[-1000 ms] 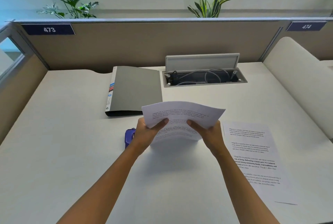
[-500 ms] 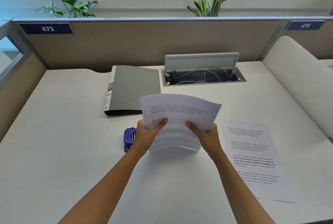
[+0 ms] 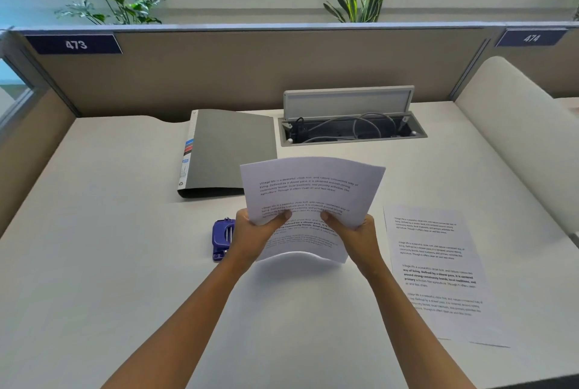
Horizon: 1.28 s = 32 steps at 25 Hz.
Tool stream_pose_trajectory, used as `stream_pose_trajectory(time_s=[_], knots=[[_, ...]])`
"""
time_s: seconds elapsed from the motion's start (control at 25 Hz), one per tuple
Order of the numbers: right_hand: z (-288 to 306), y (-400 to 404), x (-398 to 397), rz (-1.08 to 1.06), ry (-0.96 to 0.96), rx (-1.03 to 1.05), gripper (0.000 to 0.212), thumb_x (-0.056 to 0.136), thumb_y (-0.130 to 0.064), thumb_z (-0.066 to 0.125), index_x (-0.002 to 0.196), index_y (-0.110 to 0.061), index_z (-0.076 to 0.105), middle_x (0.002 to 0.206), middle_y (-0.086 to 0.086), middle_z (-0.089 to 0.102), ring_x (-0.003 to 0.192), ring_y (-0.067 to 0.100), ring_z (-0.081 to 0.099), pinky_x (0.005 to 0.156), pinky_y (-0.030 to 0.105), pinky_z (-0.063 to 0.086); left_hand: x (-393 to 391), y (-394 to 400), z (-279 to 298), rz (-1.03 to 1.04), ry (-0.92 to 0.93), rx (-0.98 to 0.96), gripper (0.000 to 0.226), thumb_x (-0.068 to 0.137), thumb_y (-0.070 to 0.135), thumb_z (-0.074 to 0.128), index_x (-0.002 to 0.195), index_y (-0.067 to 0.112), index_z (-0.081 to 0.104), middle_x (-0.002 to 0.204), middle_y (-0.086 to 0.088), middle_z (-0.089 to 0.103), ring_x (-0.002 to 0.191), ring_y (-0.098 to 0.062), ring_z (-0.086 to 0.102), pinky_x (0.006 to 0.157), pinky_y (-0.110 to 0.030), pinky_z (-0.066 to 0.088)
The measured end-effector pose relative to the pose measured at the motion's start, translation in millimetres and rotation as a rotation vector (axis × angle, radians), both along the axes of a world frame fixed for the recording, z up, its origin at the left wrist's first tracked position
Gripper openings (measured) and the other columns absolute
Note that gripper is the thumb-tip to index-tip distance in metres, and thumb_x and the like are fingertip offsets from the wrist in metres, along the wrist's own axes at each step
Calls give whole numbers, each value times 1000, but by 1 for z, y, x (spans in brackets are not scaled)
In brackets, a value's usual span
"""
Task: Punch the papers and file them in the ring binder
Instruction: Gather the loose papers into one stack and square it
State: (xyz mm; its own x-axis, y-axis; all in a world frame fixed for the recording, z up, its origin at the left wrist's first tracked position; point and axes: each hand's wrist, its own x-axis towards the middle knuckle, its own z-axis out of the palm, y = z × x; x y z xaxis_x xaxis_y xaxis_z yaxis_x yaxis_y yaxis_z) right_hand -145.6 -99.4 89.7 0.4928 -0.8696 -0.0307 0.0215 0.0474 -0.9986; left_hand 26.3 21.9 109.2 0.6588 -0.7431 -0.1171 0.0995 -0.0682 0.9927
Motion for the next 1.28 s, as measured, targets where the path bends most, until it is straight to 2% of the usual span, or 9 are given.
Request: stream_pose_trajectory(time_s=[0.28,0.52,0.64,0.76,0.96,1.04,1.12,1.2,1.28], knots=[[-10,2,-3,24,23,3,38,80,-1,81,115,-13,72,99,-10,79,88,15,75,72,31,63,0,-1,-8,11,13,-3,38,78,13,81,100,39,63,97,9,71,89,-18,69,62,-20,59],[-26,5,-13,60,82,32,38,76,-2,84,107,-22,74,104,3,78,93,23,74,79,39,64,-10,5,-29,-14,61,37,39,77,8,83,100,36,66,88,18,76,84,-9,72,66,-22,59],[-27,0,-19,67,116,70,37,80,-10,83,116,-13,72,108,3,78,94,20,75,77,34,63,-6,0,-26,-68,53,98,32,78,12,83,97,32,67,84,18,75,77,-3,73,61,-18,58],[-33,-7,-30,79,269,115,36,83,-23,82,115,-11,72,108,3,78,94,22,76,81,38,63,-2,-4,-30,-153,111,201,26,78,15,84,98,22,70,90,8,77,80,-10,76,63,-23,60],[-44,-23,-64,-71,412,91,27,88,-23,77,112,-15,69,104,0,75,89,14,71,68,13,54,-13,-4,-49,-200,200,314,27,78,9,83,102,17,72,100,-3,78,89,-19,76,83,-37,61],[-49,-36,-87,-229,535,52,36,86,-21,78,119,-13,66,113,6,72,99,19,68,73,15,49,-17,-2,-55,-192,256,331,25,79,6,81,99,16,72,100,-4,77,89,-20,76,78,-34,62],[-56,-53,-114,-363,765,8,54,83,-26,80,130,-12,59,129,12,64,122,31,56,90,31,44,-19,1,-61,-190,287,365,27,79,4,81,102,13,72,99,-5,77,88,-21,76,71,-32,62],[-56,-71,-141,-419,1111,18,78,78,-40,82,143,-18,44,148,15,44,139,39,32,108,47,33,-19,4,-68,-171,303,393,30,78,3,81,106,9,72,98,-6,77,87,-21,75,67,-31,62],[-48,-84,-166,-427,1260,113,101,73,-52,83,151,-21,27,156,16,25,144,40,20,114,53,22,-17,8,-75,-144,306,416,30,78,5,83,106,10,72,101,-8,77,89,-23,75,73,-35,62]])
